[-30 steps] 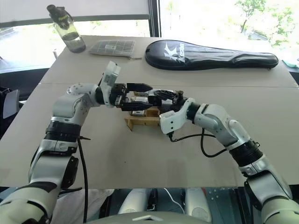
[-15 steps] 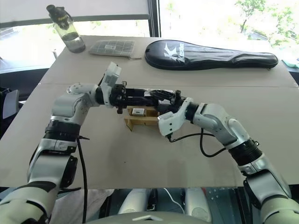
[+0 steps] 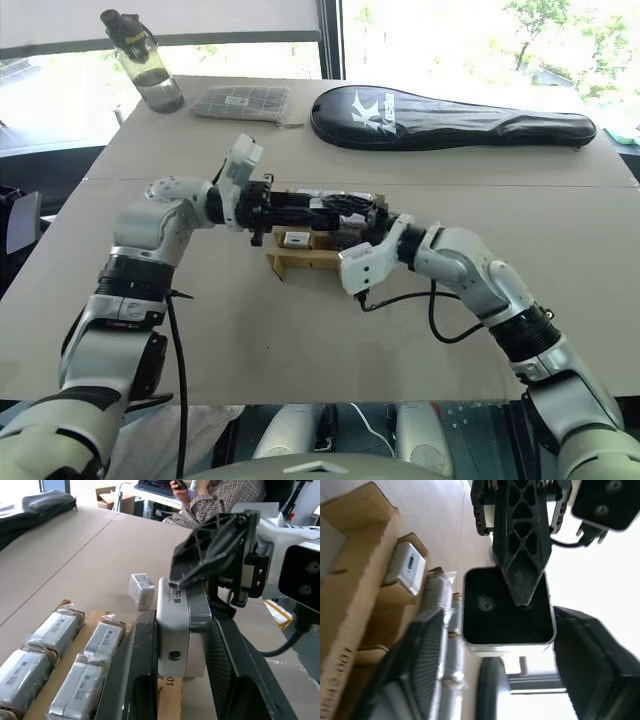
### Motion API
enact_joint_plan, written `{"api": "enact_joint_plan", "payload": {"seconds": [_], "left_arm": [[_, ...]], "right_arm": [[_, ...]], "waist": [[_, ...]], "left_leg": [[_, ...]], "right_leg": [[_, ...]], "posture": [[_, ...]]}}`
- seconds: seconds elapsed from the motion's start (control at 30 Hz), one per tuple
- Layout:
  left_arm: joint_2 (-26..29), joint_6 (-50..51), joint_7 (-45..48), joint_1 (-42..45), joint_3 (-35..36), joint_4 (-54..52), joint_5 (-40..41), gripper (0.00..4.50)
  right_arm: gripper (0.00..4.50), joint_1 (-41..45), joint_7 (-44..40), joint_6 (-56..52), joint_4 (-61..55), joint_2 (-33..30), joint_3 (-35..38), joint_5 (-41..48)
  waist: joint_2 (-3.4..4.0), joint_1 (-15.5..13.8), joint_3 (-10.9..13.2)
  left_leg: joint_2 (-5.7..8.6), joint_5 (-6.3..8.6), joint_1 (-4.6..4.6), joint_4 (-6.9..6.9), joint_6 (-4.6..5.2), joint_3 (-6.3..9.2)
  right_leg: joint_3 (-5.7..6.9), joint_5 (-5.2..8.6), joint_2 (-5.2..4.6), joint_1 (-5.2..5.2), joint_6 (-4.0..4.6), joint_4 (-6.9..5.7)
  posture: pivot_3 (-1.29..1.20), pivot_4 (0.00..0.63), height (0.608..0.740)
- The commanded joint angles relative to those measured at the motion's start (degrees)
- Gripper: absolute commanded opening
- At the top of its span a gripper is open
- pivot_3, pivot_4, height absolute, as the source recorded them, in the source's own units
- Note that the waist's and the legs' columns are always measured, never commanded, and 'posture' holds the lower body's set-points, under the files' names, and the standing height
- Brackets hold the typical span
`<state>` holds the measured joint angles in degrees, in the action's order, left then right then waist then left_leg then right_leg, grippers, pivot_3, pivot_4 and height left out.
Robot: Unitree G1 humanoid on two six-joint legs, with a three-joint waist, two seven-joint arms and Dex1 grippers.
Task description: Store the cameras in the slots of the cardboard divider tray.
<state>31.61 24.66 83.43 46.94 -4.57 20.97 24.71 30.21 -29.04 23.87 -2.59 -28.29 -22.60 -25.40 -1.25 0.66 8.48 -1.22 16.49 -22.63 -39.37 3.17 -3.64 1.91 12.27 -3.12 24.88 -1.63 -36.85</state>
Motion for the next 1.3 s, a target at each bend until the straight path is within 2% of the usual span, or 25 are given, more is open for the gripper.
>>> {"api": "enact_joint_plan", "payload": {"seconds": [0.03, 0.2, 0.23, 0.33, 0.4, 0.5, 0.6, 0.77, 1.1, 1.3], "left_arm": [[-0.37, -2.71, -0.03, 1.06, 1.37, -1.32, 0.33, 0.71], [-0.47, -8.6, 0.66, 0.61, 0.67, 1.13, -1.98, 0.71], [-0.56, -11.41, 0.33, 0.46, 0.31, 2.03, -3.34, 0.71], [-0.82, -16.47, 0.6, -0.12, -0.08, 3.94, -5.29, 0.71], [-0.98, -18.55, 1.16, -0.4, -0.09, 5.32, -5.86, 0.71], [-1.23, -25.14, 1.62, -0.47, -0.79, 9.82, -8.58, 0.71], [-2.92, -29.19, 2.91, -0.08, 0.75, 13.3, -7.42, 0.71], [-5.13, -36.04, 5.78, 2.51, 1.95, 22.42, -7.6, 0.71], [-9.42, -40.92, 8.78, 10.21, 2.91, 36.46, -9.38, 0.71], [-6.1, -39.55, 9.07, 11.03, -2.91, 36.93, -8.26, 0.71]], "right_arm": [[4.48, -2.77, -3.07, -5.3, -6.22, -0.33, 4.26, 6.93], [4.48, -13.67, -9.57, -16.71, -17.36, -3.21, 10.97, 23.17], [4.48, -16.76, -11.34, -23.69, -20.95, -3.78, 13.19, 31.15], [4.48, -23.12, -15.02, -38.57, -29.18, -7.07, 18.31, 46.59], [4.48, -26.53, -13.77, -46.52, -33.61, -8.27, 22.57, 56.84], [4.48, -33.58, -13.86, -52.15, -38.15, -10.06, 30.97, 70.87], [4.48, -40.5, -14.13, -55.52, -39.4, -11.37, 36.78, 78.79], [4.48, -49.1, -16.5, -56.32, -39.34, -13.89, 42.87, 80.14], [4.48, -51.78, -13.37, -55.64, -42.2, -12.33, 43.94, 80.32], [4.48, -53.76, -13.13, -54.73, -43.02, -11.71, 45.29, 80.03]], "waist": [[0.0, -0.1, 0.0], [0.0, -0.48, 0.0], [0.0, -0.48, 0.0], [0.02, -0.63, 0.01], [0.01, -0.71, 0.01], [0.02, -0.86, 0.01], [0.01, -1.52, 0.0], [0.0, -1.68, -0.01], [-0.04, -1.47, -0.01], [-0.04, -1.48, -0.01]], "left_leg": [[0.0, 0.0, -0.01, 0.0, 0.0, 0.02], [0.0, 0.01, -0.02, -0.01, 0.01, 0.07], [0.0, 0.01, -0.02, 0.0, 0.01, 0.08], [-0.01, 0.01, 0.02, -0.02, 0.01, 0.09], [-0.01, 0.01, 0.05, -0.03, 0.03, 0.08], [-0.02, 0.08, 0.15, -0.02, 0.14, 0.08], [-0.02, 0.17, 0.16, -0.02, 0.29, 0.12], [0.03, 0.22, 0.12, -0.14, 0.39, 0.07], [0.02, 0.26, 0.12, -0.16, 0.45, 0.12], [0.01, 0.27, 0.08, -0.16, 0.47, 0.12]], "right_leg": [[0.02, 0.0, -0.01, 0.0, 0.0, 0.0], [0.07, 0.0, -0.02, -0.05, 0.0, 0.04], [0.08, 0.0, -0.02, -0.05, 0.0, 0.05], [0.08, 0.0, -0.02, -0.09, 0.0, 0.02], [0.08, 0.0, -0.02, -0.1, 0.0, 0.01], [0.07, 0.0, 0.02, -0.16, 0.01, 0.01], [0.12, 0.0, 0.02, -0.21, 0.01, 0.04], [0.11, 0.0, -0.02, -0.27, 0.0, 0.09], [0.12, 0.0, 0.07, -0.27, -0.02, 0.08], [0.13, 0.0, 0.05, -0.26, -0.03, 0.1]], "posture": [[0.0, 0.15, 0.74], [0.0, 0.15, 0.74], [0.0, 0.15, 0.74], [0.0, 0.15, 0.74], [0.0, 0.15, 0.74], [0.0, 0.15, 0.74], [0.0, 0.15, 0.74], [0.0, 0.15, 0.74], [0.0, 0.15, 0.74], [0.0, 0.15, 0.74]]}}
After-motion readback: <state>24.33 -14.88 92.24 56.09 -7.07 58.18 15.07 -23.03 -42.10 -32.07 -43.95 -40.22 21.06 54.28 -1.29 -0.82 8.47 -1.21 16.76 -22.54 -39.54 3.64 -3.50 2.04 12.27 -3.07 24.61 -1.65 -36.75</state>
